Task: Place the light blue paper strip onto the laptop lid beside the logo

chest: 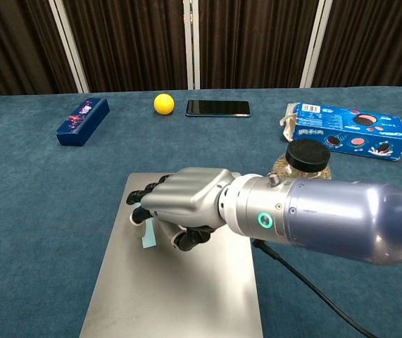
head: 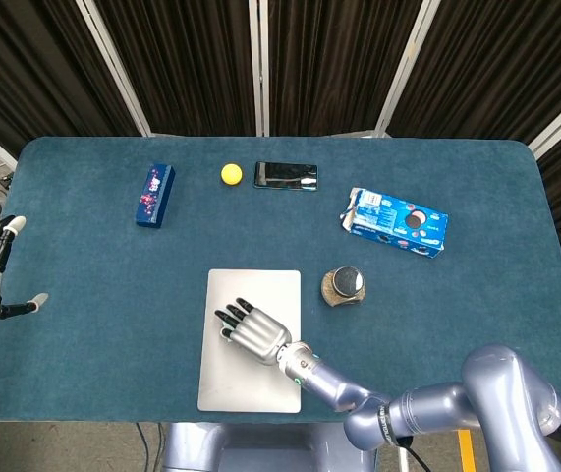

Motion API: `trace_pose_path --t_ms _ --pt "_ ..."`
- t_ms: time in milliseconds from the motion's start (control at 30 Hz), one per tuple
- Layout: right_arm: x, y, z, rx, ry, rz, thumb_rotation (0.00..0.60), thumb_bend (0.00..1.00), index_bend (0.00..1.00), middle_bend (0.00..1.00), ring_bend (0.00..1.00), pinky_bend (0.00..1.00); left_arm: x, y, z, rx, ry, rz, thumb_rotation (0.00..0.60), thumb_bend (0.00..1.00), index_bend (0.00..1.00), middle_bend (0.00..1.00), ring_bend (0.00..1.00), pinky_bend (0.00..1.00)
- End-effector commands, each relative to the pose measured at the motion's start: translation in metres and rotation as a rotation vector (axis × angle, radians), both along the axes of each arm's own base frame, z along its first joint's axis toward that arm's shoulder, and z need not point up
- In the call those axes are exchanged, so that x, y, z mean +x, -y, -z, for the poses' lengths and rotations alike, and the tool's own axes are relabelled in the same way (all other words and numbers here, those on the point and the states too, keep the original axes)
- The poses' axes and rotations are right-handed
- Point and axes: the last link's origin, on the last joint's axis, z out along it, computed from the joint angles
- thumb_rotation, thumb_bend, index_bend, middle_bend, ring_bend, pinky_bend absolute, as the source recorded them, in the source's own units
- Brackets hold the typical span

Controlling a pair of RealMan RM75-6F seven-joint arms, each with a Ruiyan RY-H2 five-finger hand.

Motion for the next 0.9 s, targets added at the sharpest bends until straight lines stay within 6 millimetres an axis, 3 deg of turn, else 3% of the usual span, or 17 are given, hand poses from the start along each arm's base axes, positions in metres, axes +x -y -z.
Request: trace_pose_path --t_ms 33,567,900 --pt "0.0002 -0.0014 0.0013 0.002 -0.003 -0.007 0.6 1.0 0.3 0.0 0.0 0.0 0.0 0.0001 0.0001 -0.001 0.001 0.0 0.6 0.0 0.0 0.0 0.0 0.0" --pt "-0.0065 -0.0065 0.0109 0.003 -0.041 -0.024 0.6 1.0 0.31 0.0 0.0 0.0 0.0005 0.0001 -0.0019 0.0 0.012 0.003 0.6 0.0 0.0 0.0 0.0 0.0" --pt "-0.0051 -0.0027 0.0044 -0.013 -0.021 -0.016 0.6 1.0 0.32 0.0 0.0 0.0 0.0007 0.0002 -0.0027 -0.001 0.016 0.004 0.6 0.0 0.0 0.0 0.0 0.0"
